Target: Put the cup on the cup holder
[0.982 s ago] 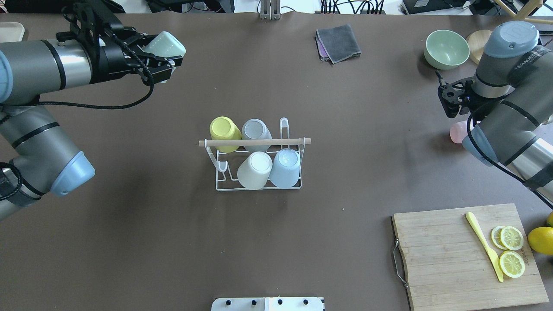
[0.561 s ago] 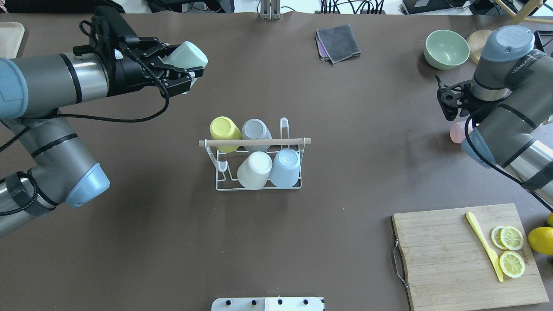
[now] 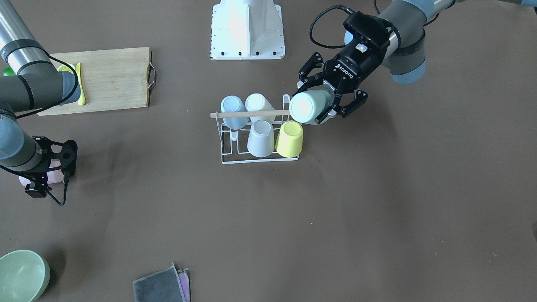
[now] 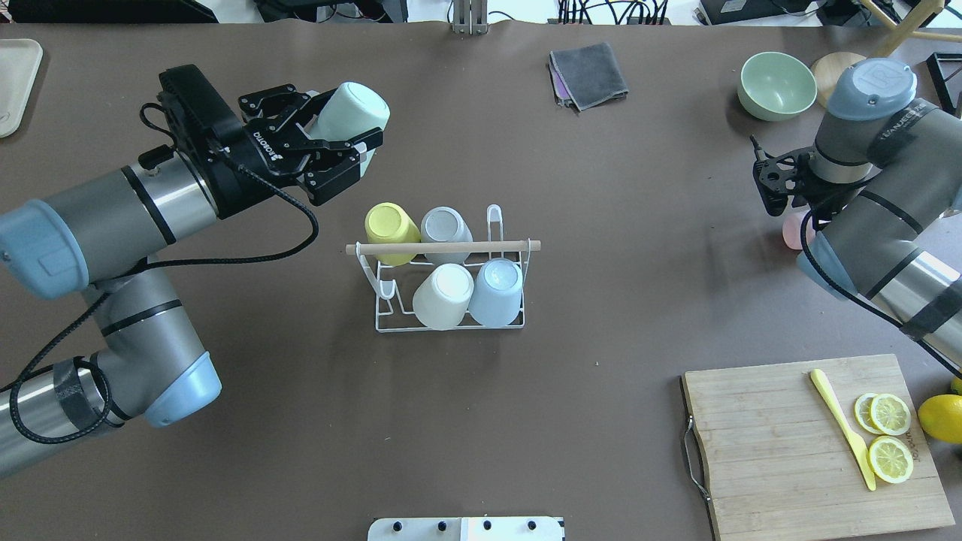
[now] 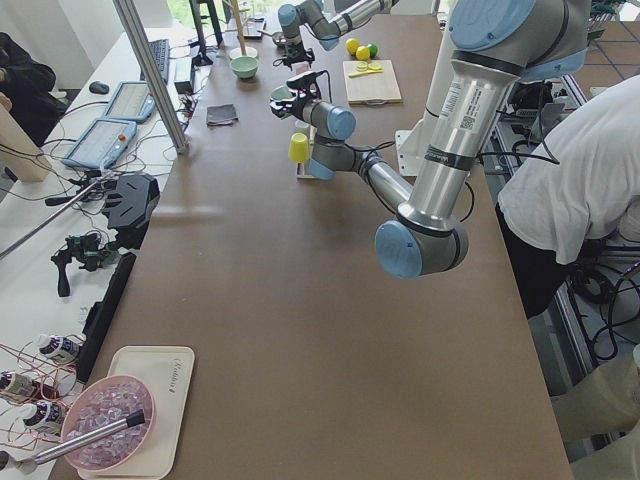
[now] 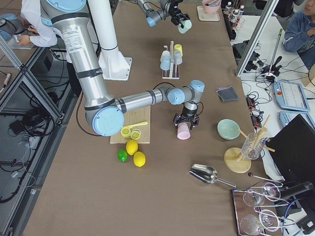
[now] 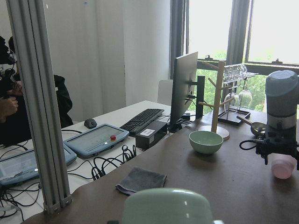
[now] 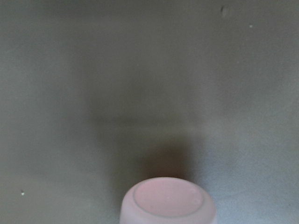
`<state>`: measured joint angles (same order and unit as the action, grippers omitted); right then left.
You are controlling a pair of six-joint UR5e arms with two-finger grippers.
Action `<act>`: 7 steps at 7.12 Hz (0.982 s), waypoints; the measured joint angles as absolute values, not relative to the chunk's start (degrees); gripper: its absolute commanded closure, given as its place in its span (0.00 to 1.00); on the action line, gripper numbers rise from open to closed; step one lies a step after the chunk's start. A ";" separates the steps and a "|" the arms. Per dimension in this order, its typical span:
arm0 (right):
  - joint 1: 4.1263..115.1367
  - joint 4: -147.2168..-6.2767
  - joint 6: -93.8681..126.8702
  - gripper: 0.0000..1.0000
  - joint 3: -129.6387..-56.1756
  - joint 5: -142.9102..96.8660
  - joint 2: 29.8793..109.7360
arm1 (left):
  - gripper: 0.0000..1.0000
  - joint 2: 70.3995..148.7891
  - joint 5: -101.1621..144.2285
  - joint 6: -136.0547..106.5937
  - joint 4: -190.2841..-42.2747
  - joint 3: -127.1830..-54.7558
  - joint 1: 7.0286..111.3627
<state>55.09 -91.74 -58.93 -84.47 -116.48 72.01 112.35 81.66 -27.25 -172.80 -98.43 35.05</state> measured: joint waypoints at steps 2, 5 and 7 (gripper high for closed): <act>54.98 -91.37 -58.81 0.11 -84.24 -116.43 72.14 | 1.00 112.43 74.59 -25.72 -177.32 -98.75 29.86; 54.94 -91.17 -58.14 0.45 -84.28 -116.22 72.73 | 1.00 111.51 64.41 -16.49 -185.13 -98.47 19.45; 55.07 -91.15 -56.32 0.83 -84.66 -116.23 72.80 | 1.00 109.98 61.57 -10.59 -191.21 -97.25 15.40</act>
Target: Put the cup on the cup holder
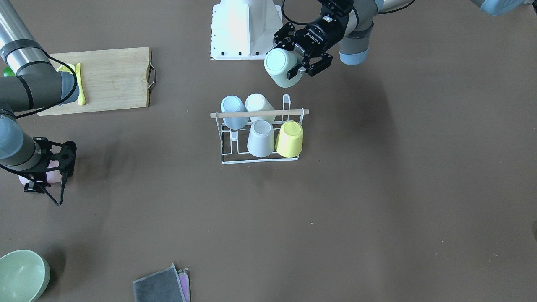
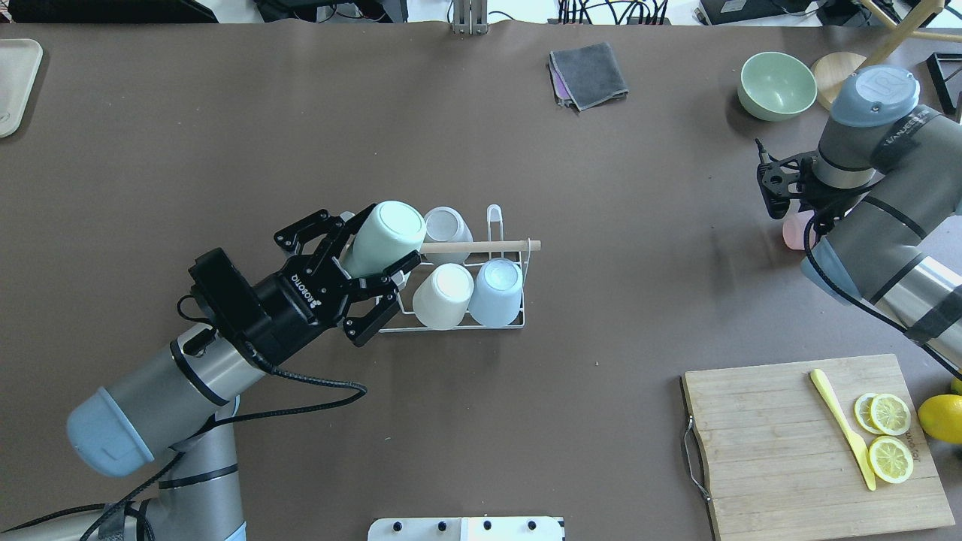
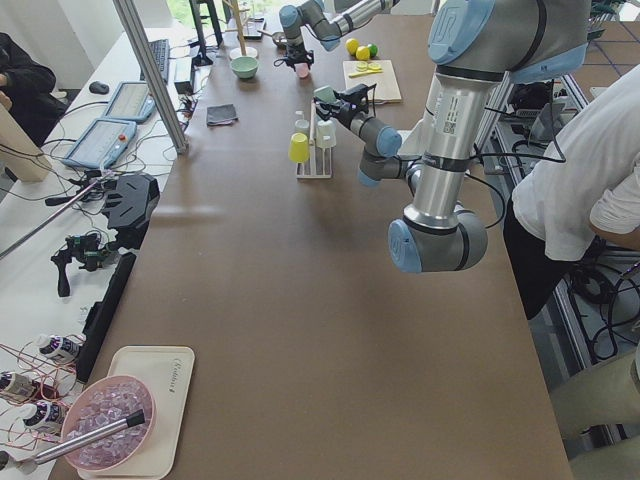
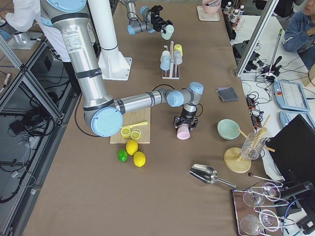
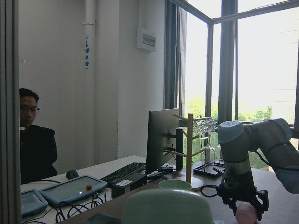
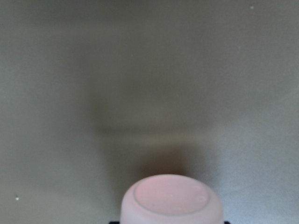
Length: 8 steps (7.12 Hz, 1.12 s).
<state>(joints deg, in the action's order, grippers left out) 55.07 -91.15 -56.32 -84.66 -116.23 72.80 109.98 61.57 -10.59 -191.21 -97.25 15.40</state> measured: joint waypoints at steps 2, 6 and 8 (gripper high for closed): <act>56.94 -91.60 -55.77 1.00 -85.53 -117.03 72.83 | 1.00 109.88 61.14 -7.82 -195.90 -94.23 14.47; 62.60 -91.65 -50.47 1.00 -86.67 -125.77 73.17 | 1.00 111.59 58.61 -7.44 -197.37 -90.06 14.06; 64.05 -91.58 -41.38 1.00 -87.91 -132.21 72.20 | 1.00 112.64 56.73 -7.41 -198.16 -88.26 13.95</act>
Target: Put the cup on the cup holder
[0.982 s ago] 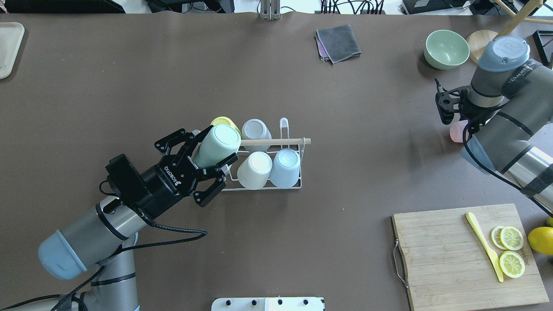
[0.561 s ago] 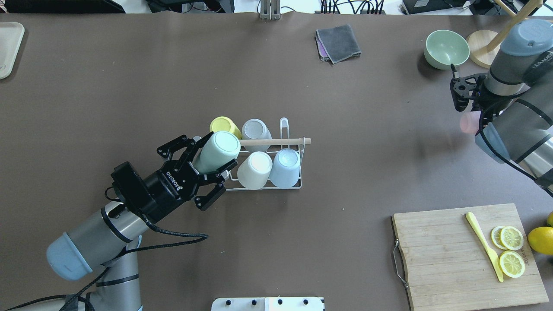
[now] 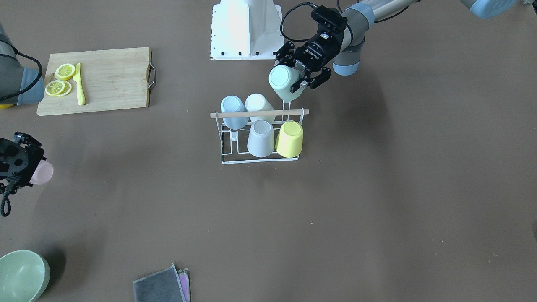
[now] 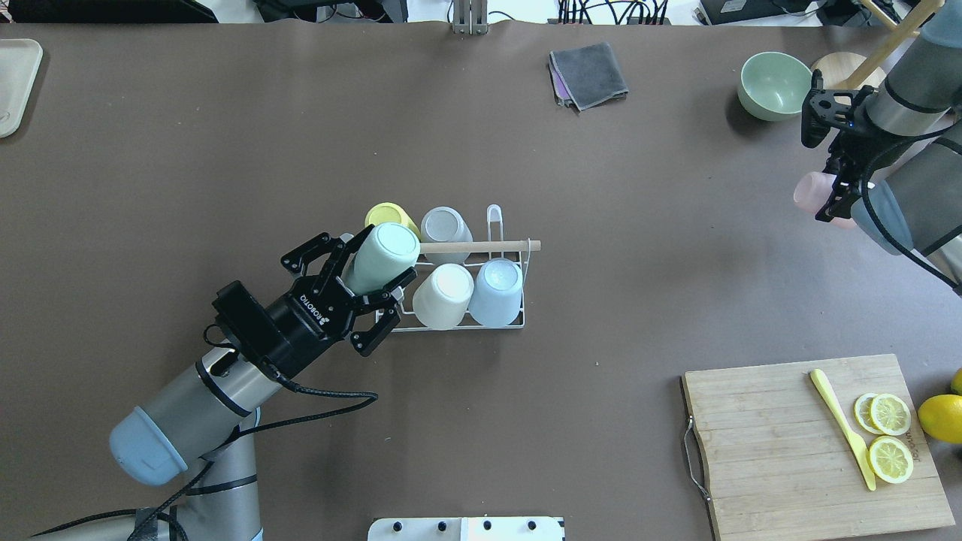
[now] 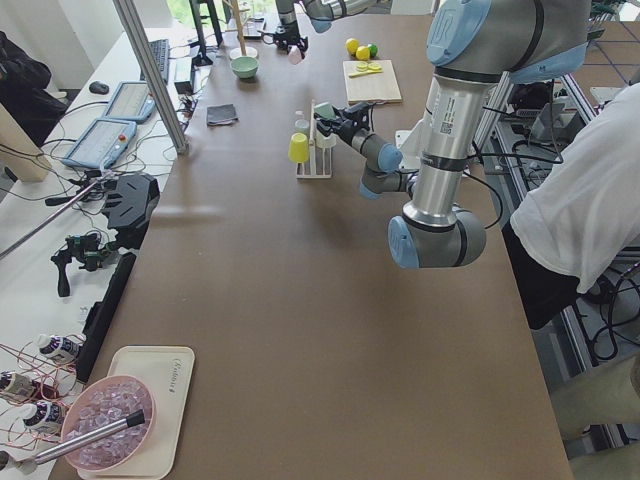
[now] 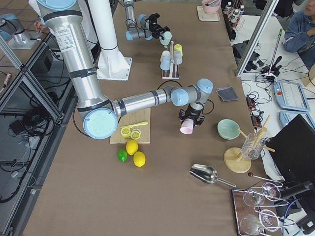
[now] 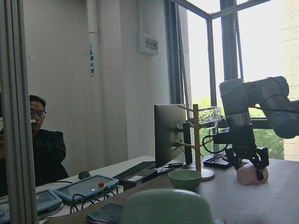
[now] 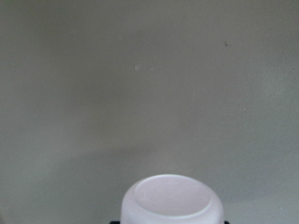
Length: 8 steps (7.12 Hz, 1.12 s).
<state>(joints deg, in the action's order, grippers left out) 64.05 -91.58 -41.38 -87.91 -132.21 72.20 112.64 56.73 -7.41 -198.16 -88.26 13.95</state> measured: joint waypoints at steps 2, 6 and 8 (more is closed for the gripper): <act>65.06 -90.98 -37.12 1.00 -89.30 -136.36 70.47 | 1.00 112.78 56.44 -7.39 -199.25 -87.19 13.52; 64.28 -78.08 -35.82 1.00 -89.41 -140.02 68.94 | 1.00 112.81 56.34 -7.38 -200.44 -86.34 13.07; 62.34 -69.44 -34.94 1.00 -88.74 -136.85 68.41 | 1.00 112.87 56.22 -7.38 -200.38 -85.88 12.96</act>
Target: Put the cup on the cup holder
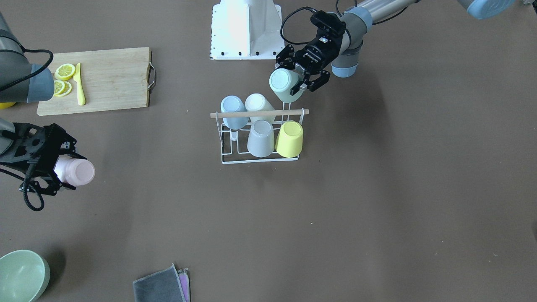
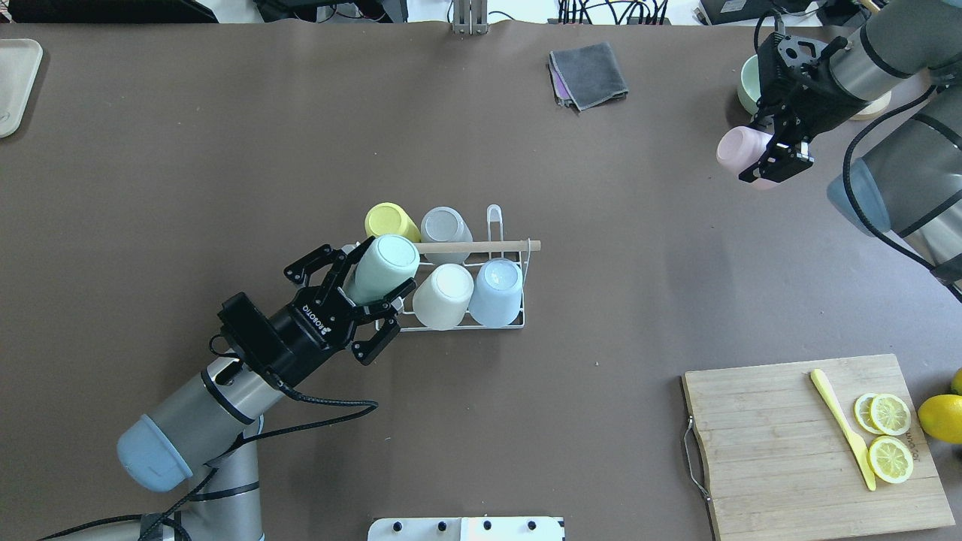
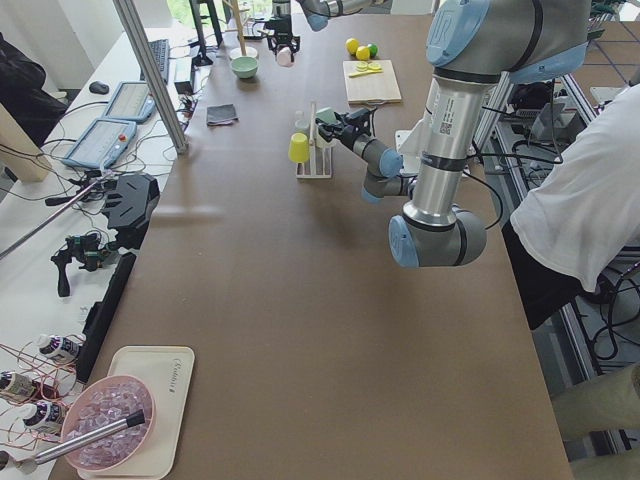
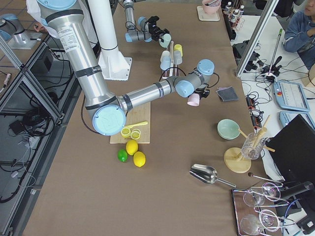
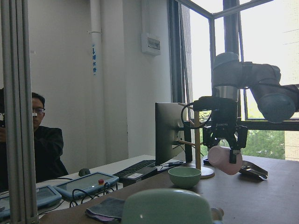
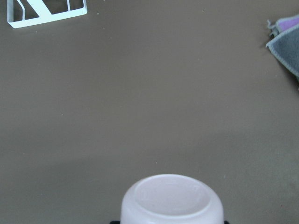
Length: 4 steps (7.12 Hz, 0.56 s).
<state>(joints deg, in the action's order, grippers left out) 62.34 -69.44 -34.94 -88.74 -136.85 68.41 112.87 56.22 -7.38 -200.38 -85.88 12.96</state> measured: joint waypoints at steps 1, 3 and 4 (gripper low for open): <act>61.34 -65.19 -34.62 1.00 -88.51 -132.43 68.06 | 1.00 112.89 56.18 -7.38 -200.36 -85.71 12.94; 60.57 -61.64 -32.71 1.00 -89.09 -122.59 66.96 | 1.00 112.88 56.17 -7.38 -200.38 -85.63 12.92; 60.56 -59.80 -29.57 1.00 -89.49 -118.21 66.78 | 1.00 112.91 56.00 -7.38 -200.32 -85.61 12.92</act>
